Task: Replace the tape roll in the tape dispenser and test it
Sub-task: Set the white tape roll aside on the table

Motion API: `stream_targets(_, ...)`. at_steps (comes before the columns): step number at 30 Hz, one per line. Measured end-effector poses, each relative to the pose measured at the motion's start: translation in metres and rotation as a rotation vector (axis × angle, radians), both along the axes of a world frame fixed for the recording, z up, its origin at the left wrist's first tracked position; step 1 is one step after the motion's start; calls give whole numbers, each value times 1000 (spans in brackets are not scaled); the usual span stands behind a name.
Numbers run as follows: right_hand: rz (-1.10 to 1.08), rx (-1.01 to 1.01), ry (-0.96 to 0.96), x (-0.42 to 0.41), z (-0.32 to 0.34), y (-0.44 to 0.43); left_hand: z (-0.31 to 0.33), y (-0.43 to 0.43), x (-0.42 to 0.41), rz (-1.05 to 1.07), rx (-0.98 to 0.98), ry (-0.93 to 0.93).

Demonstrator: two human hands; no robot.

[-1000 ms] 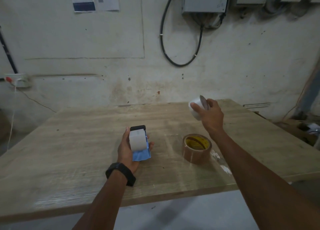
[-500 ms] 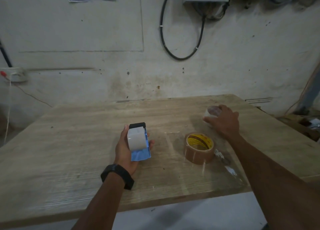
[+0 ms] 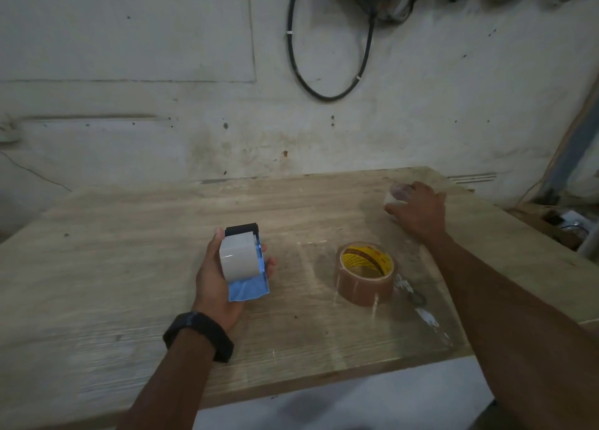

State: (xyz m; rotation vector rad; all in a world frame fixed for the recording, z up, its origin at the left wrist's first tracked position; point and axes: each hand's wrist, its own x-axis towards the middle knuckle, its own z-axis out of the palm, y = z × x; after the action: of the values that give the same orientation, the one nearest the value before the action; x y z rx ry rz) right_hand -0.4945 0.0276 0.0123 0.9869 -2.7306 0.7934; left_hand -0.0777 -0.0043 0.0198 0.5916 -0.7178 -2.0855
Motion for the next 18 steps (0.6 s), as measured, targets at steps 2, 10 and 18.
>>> stream_targets(2, 3, 35, -24, 9, 0, 2, 1, 1, -1, 10, 3, -2)
stream_targets(10, 7, 54, -98, 28, 8, 10, 4, 3, -2, 32, -7, -6)
stream_targets(18, 58, 107, -116, 30, 10, 15, 0, 2, -2, 30, -5, 4)
